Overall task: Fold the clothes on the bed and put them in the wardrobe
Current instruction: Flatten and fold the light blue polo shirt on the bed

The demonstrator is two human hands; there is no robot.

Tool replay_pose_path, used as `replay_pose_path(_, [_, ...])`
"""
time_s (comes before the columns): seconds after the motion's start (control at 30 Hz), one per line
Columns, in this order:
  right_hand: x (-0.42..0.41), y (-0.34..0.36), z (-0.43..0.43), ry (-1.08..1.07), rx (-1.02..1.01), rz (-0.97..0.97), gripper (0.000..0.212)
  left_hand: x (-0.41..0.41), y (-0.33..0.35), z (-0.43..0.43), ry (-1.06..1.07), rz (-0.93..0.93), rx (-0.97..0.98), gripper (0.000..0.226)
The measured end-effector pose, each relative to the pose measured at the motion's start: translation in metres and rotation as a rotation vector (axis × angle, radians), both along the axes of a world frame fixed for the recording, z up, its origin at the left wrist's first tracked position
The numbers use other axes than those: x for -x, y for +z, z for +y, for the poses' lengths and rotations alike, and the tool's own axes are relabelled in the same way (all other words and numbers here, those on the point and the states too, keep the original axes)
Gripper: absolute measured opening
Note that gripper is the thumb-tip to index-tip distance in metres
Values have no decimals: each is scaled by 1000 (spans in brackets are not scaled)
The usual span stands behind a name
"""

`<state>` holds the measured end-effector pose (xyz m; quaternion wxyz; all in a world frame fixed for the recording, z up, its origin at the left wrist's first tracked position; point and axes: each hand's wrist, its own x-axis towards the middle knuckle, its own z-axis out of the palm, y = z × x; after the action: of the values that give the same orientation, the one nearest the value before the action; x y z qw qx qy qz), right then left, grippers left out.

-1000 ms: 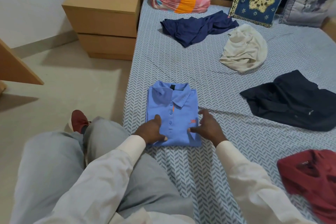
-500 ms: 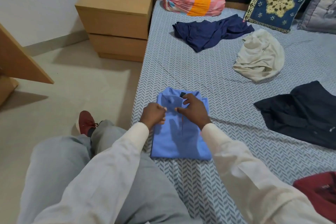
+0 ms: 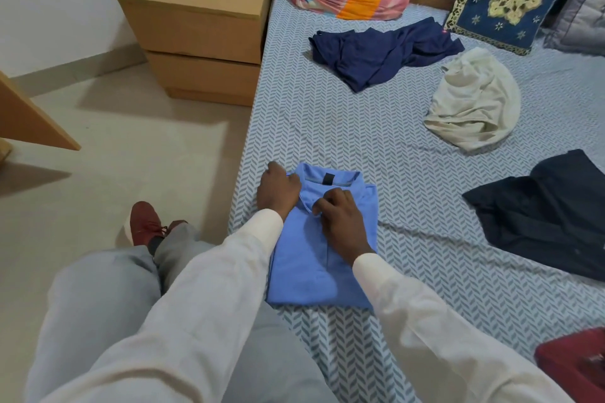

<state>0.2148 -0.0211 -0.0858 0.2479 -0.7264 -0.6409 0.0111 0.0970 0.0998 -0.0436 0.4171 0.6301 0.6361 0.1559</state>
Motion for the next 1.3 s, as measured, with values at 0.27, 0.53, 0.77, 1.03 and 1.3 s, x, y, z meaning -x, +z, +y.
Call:
replay_pose_path(0.27, [-5, -4, -8, 30, -4, -32, 23, -21, 1, 27, -307, 351, -236, 25])
replay_pose_path(0.53, [-37, 30, 21, -591, 71, 406, 44, -21, 0, 44, -293, 349, -123, 30])
replay_pose_path(0.77, [-79, 38, 56, -683, 428, 516, 13, -17, -5, 47, -157, 319, -45, 36])
replay_pose_path(1.03, [-78, 36, 44, -730, 285, 674, 25, -17, 5, 45, -130, 181, 23, 47])
replay_pose_path(1.3, [-100, 22, -5, -821, 224, 982, 21, 23, -16, 11, -71, 166, 4, 47])
